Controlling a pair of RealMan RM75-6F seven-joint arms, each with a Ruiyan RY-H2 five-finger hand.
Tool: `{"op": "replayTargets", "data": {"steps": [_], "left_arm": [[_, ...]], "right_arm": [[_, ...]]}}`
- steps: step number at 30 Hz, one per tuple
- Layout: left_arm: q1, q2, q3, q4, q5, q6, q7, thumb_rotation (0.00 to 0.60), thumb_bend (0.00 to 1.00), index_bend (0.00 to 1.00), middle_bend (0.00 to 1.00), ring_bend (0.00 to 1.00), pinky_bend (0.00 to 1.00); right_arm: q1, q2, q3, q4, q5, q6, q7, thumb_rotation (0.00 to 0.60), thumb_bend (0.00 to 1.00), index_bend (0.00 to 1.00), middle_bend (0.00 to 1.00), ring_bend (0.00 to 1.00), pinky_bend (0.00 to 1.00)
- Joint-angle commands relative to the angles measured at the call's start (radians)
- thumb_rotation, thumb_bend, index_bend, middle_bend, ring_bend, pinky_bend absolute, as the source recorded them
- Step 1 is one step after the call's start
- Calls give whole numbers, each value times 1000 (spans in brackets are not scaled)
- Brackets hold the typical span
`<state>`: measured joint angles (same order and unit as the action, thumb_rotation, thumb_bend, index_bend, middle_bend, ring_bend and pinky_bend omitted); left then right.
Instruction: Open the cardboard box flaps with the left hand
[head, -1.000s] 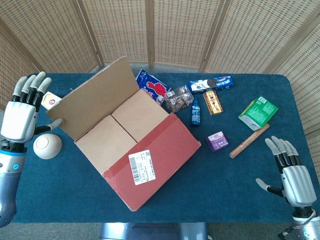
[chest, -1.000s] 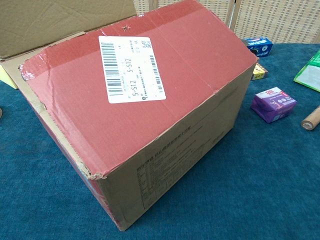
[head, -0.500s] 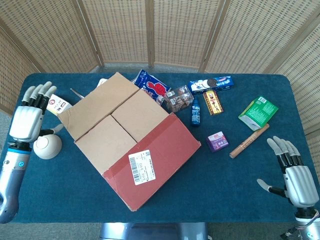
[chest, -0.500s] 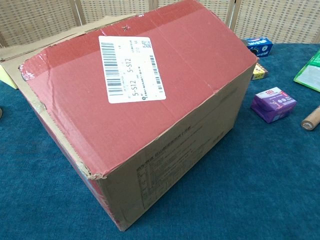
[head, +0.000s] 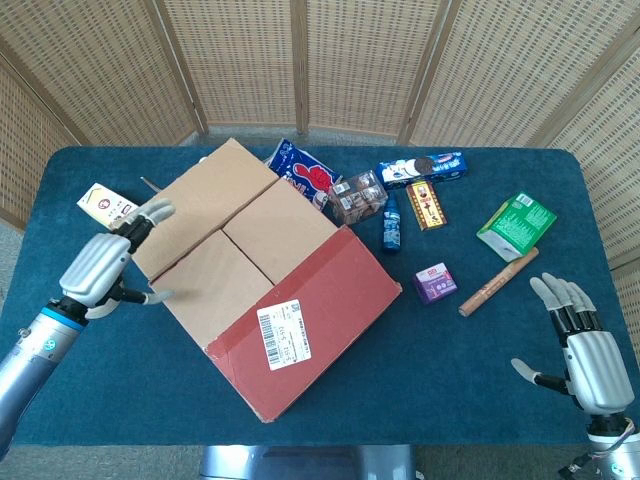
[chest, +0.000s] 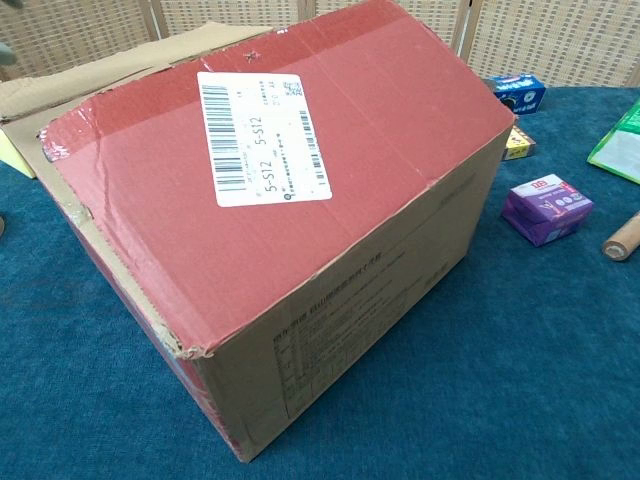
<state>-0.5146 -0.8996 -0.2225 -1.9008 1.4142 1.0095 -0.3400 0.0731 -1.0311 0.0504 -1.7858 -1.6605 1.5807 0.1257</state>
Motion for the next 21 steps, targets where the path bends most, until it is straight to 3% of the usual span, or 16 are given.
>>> {"op": "replayTargets", "data": {"steps": [1, 11, 21], "left_arm": [[-67, 96, -8, -77, 5, -146, -192, 600, 238, 89, 76, 128, 330], [-170, 87, -18, -80, -1, -335, -456, 600, 239, 85, 82, 203, 419], [-212, 6, -33, -96, 9, -347, -611, 600, 240, 69, 75, 212, 432]], "right_arm": [[0, -2, -1, 0, -3, -1, -4, 600, 0, 0, 0, 0, 0], [2, -7, -2, 0, -2, -4, -12, 600, 0, 0, 0, 0, 0], [2, -2, -1, 2, -1, 0, 4, 600, 0, 0, 0, 0, 0]]}}
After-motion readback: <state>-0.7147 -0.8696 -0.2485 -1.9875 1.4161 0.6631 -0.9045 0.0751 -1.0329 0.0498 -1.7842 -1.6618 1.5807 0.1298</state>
